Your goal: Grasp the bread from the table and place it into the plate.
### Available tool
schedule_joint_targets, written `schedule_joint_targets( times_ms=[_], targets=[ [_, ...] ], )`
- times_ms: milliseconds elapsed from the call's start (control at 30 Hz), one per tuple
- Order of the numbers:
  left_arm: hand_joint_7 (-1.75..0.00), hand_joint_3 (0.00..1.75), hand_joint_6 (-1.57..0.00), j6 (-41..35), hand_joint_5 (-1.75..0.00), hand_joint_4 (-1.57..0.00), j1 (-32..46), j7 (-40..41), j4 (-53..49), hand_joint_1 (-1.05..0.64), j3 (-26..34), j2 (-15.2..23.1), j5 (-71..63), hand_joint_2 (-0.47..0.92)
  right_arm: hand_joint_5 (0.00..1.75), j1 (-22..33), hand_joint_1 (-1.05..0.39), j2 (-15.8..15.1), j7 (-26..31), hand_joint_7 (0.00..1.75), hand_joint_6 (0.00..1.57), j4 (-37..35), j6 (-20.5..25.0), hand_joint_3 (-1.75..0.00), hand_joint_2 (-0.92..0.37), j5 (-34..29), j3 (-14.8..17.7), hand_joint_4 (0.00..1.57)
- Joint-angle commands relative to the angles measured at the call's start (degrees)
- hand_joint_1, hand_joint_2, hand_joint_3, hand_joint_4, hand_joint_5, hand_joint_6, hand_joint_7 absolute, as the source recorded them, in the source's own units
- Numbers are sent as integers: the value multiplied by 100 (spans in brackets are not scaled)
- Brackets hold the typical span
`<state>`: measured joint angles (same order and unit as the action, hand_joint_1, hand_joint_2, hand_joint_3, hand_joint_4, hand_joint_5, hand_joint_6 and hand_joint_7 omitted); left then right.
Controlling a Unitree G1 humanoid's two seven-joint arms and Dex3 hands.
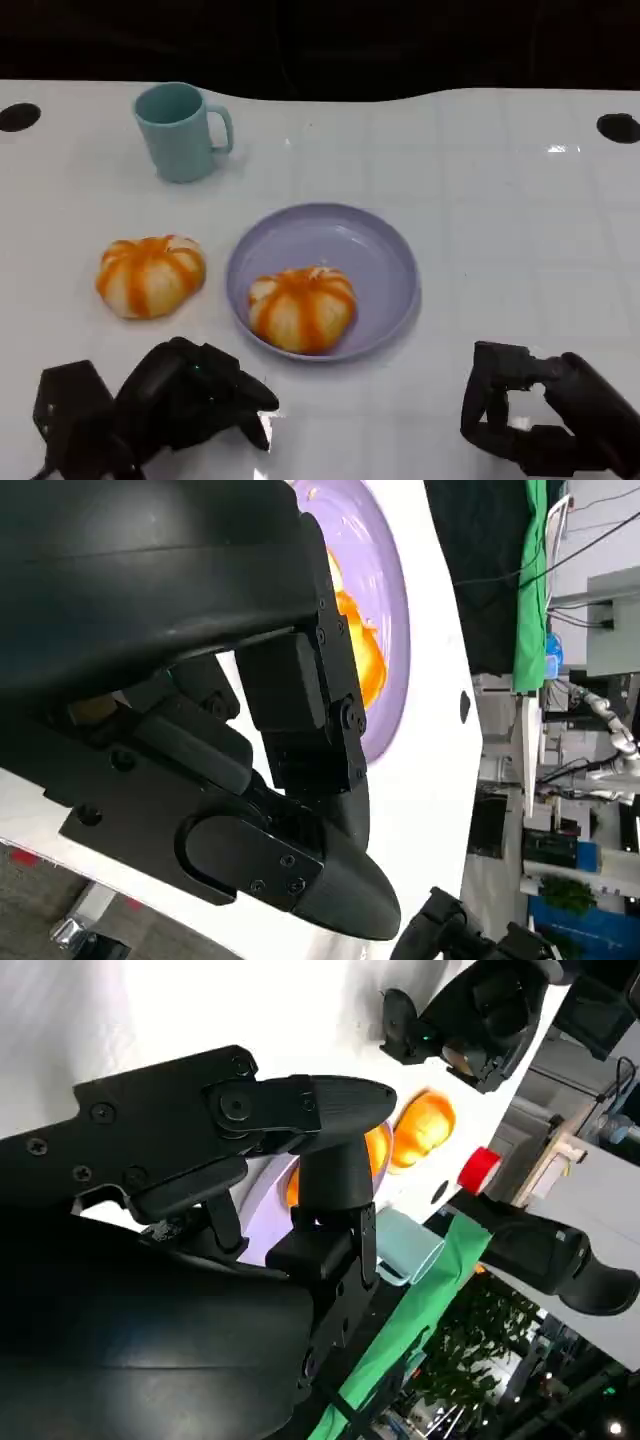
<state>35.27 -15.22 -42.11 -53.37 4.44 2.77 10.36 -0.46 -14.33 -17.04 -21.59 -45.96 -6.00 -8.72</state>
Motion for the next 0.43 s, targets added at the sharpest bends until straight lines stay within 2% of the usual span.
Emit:
schedule_joint_targets(
  times_ms=[33,433],
  targets=[
    [-4,0,-156,87,-88,-126,-70,-19,-76,-105,38,107,16,87,175,-103,-47,-33,28,175,64,-139,-150,-32,-92,18,46,78],
    [-4,0,-157,-44,-89,-126,-110,-155,-116,-105,89,113,129,85,175,-198,-46,-19,111,175,64,-293,-228,-31,-92,-113,47,78]
  ],
)
